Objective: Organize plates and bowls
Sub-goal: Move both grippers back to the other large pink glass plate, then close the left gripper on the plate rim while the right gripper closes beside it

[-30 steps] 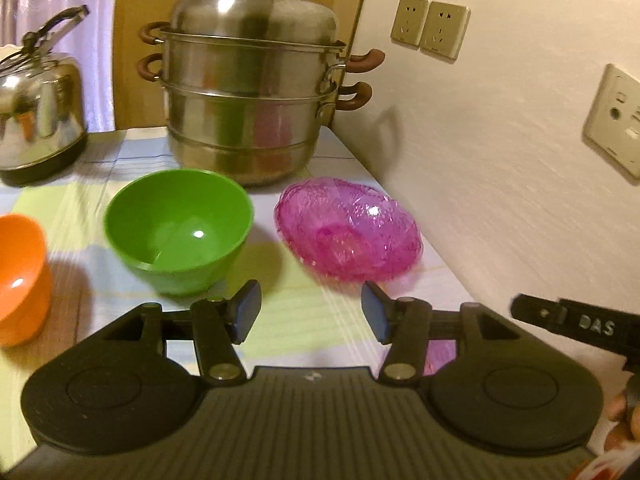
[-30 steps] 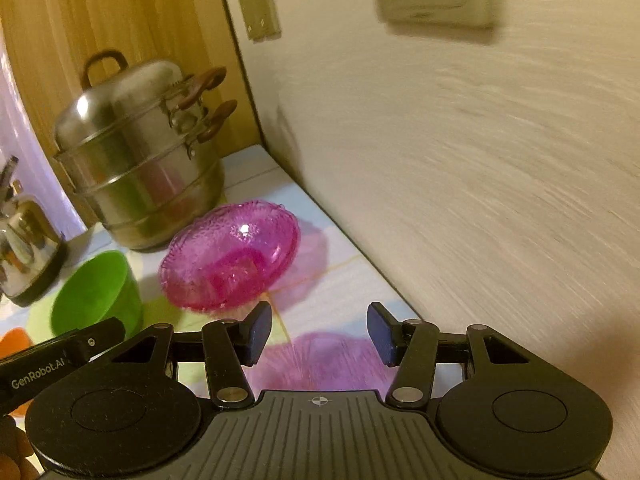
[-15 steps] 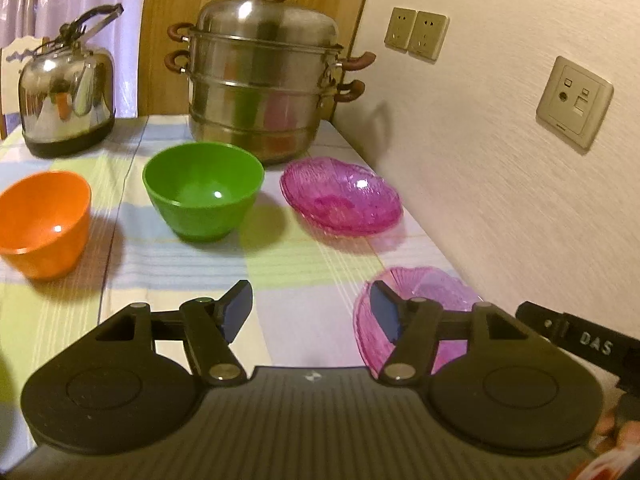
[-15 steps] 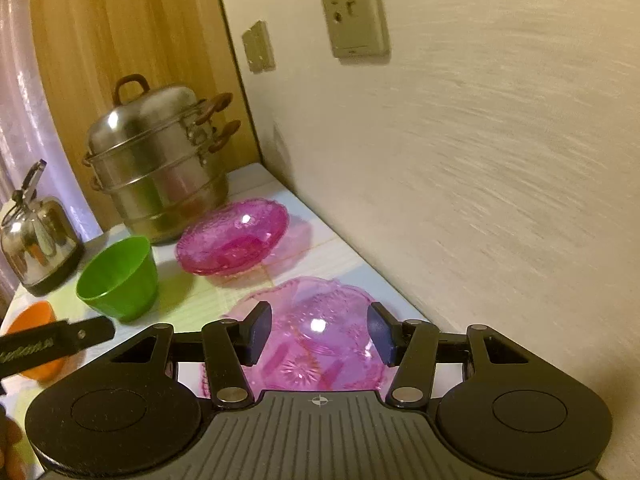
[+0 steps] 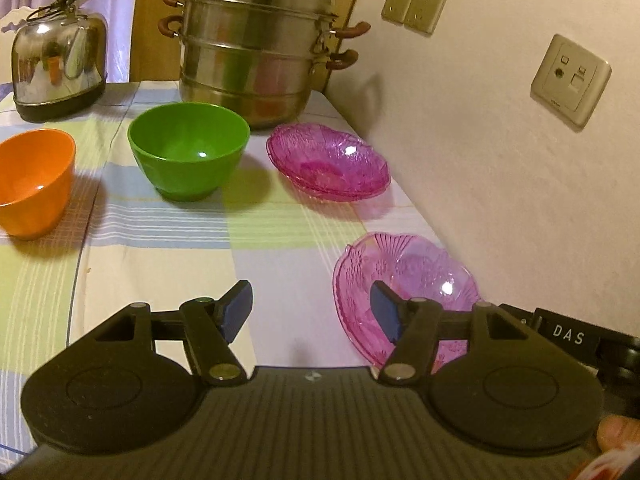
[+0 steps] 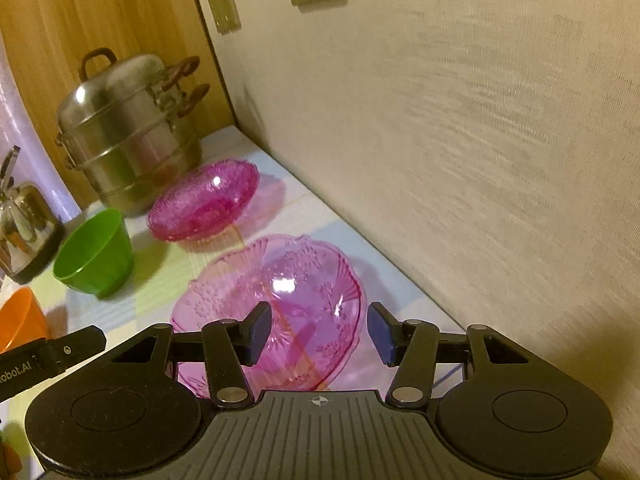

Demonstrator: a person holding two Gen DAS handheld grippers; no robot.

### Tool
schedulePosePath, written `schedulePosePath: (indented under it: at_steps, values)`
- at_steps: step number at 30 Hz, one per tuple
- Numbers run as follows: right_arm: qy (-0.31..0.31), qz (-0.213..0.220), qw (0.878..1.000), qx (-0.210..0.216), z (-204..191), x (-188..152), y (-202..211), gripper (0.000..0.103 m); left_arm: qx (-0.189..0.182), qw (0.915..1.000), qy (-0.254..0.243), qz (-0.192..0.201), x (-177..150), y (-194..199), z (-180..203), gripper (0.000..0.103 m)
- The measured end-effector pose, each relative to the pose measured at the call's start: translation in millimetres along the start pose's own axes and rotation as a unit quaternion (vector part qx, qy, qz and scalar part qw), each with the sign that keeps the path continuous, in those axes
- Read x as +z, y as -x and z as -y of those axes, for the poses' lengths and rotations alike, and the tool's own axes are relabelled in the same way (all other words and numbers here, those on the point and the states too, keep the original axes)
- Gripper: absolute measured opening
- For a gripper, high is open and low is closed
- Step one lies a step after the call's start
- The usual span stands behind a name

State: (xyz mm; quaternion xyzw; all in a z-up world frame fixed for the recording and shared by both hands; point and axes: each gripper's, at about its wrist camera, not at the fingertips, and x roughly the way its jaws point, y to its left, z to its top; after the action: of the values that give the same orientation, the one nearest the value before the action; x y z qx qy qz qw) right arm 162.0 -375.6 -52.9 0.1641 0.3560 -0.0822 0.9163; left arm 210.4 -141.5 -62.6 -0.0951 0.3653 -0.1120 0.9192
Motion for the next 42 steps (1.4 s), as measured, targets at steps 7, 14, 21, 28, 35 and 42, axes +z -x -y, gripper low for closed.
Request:
schedulePosePath:
  at_steps: [7,14,21,28,35,42]
  values:
    - [-0.019,-0.020,1.000,-0.008,6.4,-1.0,-11.9,0.053,-0.002,0.9998,0.002,-0.021,0.8,-12.0,0.0,0.063]
    - [-0.041,-0.046,0.998,-0.016,12.0,-3.6,-22.0,0.053,-0.007,0.9995,0.004,-0.031,1.9,-20.6,0.5,0.064]
    - [-0.041,-0.055,0.997,-0.024,11.7,-4.6,-26.9,0.053,-0.012,0.9993,0.000,-0.034,4.1,-28.5,1.8,0.065]
    - [-0.059,-0.061,0.996,-0.032,17.6,-4.5,-32.6,0.053,-0.020,0.9991,0.000,-0.039,5.0,-39.0,3.2,0.065]
    - [-0.067,-0.069,0.995,-0.037,21.0,-3.7,-39.0,0.053,-0.026,0.9985,-0.005,-0.047,5.8,-53.0,5.4,0.064]
    - [-0.068,-0.070,0.994,-0.041,20.9,-3.8,-40.9,0.053,-0.035,0.9975,-0.010,-0.060,5.3,-67.6,8.9,0.061]
